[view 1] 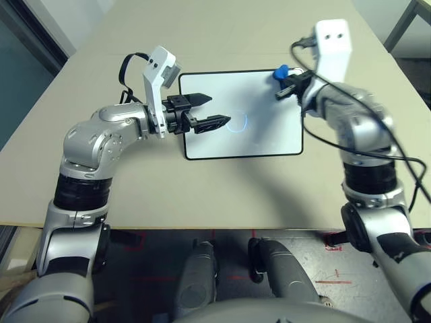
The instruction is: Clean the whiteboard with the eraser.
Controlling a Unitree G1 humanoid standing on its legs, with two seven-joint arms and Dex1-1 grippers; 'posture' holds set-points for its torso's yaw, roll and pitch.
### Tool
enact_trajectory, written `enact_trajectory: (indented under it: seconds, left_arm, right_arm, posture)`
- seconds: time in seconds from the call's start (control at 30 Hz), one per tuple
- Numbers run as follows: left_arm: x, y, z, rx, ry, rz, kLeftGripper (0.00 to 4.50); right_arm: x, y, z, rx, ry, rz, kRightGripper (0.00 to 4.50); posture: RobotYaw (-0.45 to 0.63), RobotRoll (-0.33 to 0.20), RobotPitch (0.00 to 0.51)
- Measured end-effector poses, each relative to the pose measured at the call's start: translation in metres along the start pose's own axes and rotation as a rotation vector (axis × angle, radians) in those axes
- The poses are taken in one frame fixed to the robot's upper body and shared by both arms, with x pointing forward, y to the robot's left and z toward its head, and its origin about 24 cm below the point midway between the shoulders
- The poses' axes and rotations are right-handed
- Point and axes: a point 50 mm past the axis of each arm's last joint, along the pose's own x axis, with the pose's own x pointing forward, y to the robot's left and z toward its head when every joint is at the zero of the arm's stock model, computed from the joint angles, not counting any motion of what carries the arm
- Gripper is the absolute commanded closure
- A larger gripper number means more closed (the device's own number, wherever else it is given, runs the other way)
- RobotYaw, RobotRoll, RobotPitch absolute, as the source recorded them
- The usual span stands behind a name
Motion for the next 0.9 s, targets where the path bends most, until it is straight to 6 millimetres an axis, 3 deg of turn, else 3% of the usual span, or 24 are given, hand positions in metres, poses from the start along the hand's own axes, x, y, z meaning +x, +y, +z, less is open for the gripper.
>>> enact_trajectory:
  seconds: [0.1,0.17,0.27,0.37,0.47,0.67,0.8,0.9]
  left_arm:
    - [-0.01,0.016,0.011,0.032,-0.111,0.15,0.0]
    - [-0.016,0.028,0.02,0.06,-0.204,0.265,0.0]
    - [-0.036,0.051,0.034,0.121,-0.321,0.491,0.0]
    - [-0.065,0.074,0.031,0.162,-0.344,0.695,0.0]
    - [-0.078,0.083,0.012,0.149,-0.31,0.78,0.0]
    - [-0.109,0.089,-0.068,0.036,-0.104,0.902,0.0]
    - [-0.111,0.087,-0.081,0.006,-0.088,0.916,0.0]
    - [-0.108,0.085,-0.084,-0.007,-0.1,0.91,0.0]
  right_arm:
    - [-0.013,-0.025,0.001,0.019,0.016,-0.112,4.5]
    - [-0.016,-0.035,-0.01,0.029,0.07,-0.169,4.5]
    - [-0.017,-0.043,-0.055,0.056,0.244,-0.222,4.5]
    - [-0.017,-0.042,-0.105,0.091,0.438,-0.228,4.5]
    - [-0.012,-0.032,-0.122,0.118,0.493,-0.199,4.5]
    - [0.006,-0.024,-0.14,0.118,0.528,-0.179,4.5]
    - [0.014,-0.022,-0.137,0.097,0.516,-0.17,4.5]
    - [0.017,-0.023,-0.14,0.095,0.521,-0.173,3.49]
  posture:
    - [-0.03,0.0,0.156]
    - [-0.02,0.0,0.156]
    - [-0.01,0.0,0.155]
    - [0.0,0.0,0.156]
    - [0.01,0.0,0.156]
    - [0.03,0.0,0.158]
    - [0.04,0.0,0.159]
    - [0.04,0.0,0.161]
